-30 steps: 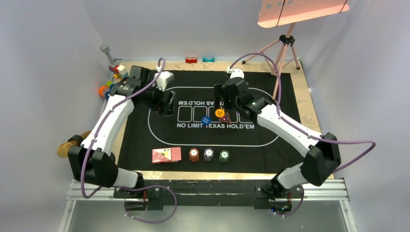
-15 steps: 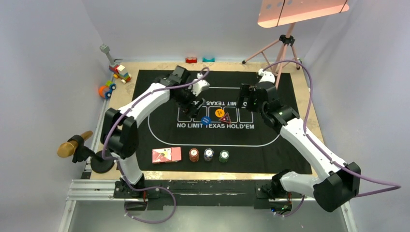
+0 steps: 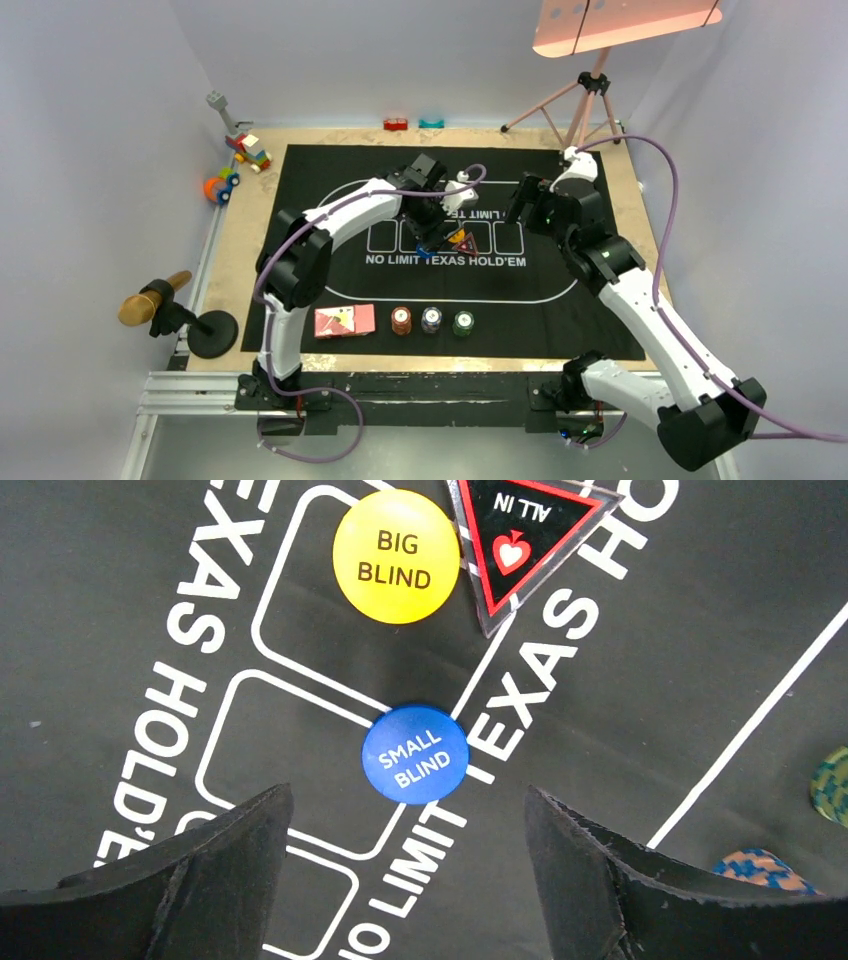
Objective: Distribute texas hold em gaming equipment
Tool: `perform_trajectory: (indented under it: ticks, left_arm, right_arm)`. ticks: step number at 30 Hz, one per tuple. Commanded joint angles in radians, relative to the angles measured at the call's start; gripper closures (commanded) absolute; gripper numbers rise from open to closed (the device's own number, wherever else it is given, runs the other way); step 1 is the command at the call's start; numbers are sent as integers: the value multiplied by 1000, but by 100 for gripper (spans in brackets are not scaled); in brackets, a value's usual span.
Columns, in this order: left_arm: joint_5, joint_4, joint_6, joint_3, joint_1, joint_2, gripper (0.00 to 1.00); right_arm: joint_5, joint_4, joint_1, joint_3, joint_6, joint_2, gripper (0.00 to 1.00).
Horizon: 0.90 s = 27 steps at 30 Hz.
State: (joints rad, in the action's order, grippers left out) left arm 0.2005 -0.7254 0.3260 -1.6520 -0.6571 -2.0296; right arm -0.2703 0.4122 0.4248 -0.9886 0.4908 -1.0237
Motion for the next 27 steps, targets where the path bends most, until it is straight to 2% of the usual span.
perform_trajectory:
  ticks: [1, 13, 22, 27]
  left_arm:
    - [-41, 46, -2, -43, -20, -38, 13]
    - [-43, 66, -11, -46, -47, -111, 46]
    - [-74, 81, -11, -53, -51, -144, 47]
    - [-106, 68, -1, -38, -52, -154, 60]
  right_arm:
    - [4, 2, -17, 27, 28, 68, 8]
    - [22, 14, -45, 47, 39, 124, 13]
    - [49, -7, -50, 49, 38, 109, 15]
    - [48, -17, -50, 48, 37, 111, 16]
